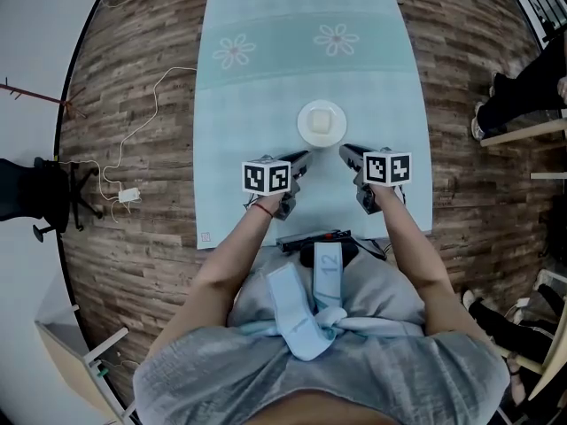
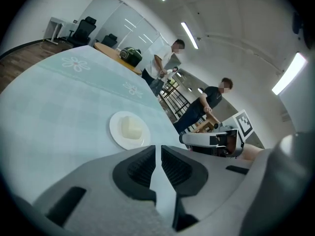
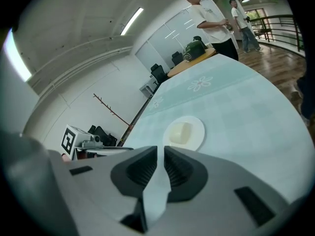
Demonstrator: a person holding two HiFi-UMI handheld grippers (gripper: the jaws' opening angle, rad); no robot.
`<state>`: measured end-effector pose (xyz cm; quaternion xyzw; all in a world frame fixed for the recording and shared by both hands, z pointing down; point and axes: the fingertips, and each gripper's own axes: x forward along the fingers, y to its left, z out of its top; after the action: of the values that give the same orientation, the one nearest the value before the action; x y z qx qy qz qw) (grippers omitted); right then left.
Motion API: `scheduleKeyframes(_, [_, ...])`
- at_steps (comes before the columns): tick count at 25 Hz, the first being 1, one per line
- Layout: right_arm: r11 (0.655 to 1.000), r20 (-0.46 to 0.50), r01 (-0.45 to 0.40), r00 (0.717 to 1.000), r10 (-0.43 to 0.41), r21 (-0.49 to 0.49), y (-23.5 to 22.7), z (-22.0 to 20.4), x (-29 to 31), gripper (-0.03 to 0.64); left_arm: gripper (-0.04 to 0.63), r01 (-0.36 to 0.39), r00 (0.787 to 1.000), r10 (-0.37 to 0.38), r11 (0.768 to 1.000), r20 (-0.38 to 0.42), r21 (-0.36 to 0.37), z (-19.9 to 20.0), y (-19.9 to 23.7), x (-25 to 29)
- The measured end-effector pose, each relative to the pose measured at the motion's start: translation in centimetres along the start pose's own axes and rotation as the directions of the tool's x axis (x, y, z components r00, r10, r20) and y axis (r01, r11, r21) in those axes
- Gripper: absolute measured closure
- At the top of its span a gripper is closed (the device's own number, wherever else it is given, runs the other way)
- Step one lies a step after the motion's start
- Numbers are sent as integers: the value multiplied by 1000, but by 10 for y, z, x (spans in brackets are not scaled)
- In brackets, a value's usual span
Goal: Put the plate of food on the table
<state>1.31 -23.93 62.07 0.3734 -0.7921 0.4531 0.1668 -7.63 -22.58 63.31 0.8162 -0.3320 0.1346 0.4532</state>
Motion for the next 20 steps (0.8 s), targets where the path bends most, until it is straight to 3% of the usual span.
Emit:
scheduleKeyframes(8, [999,55,-33,998,35,-41,33,-3,-30,575,566,74,993,-74,997,96,7,5,-39,-27])
scheduleKeyframes(20, [993,82,-118,989,119,-21,71,-30,-61,575,568,110,985,-126,985,114,136,-14,-72,-56])
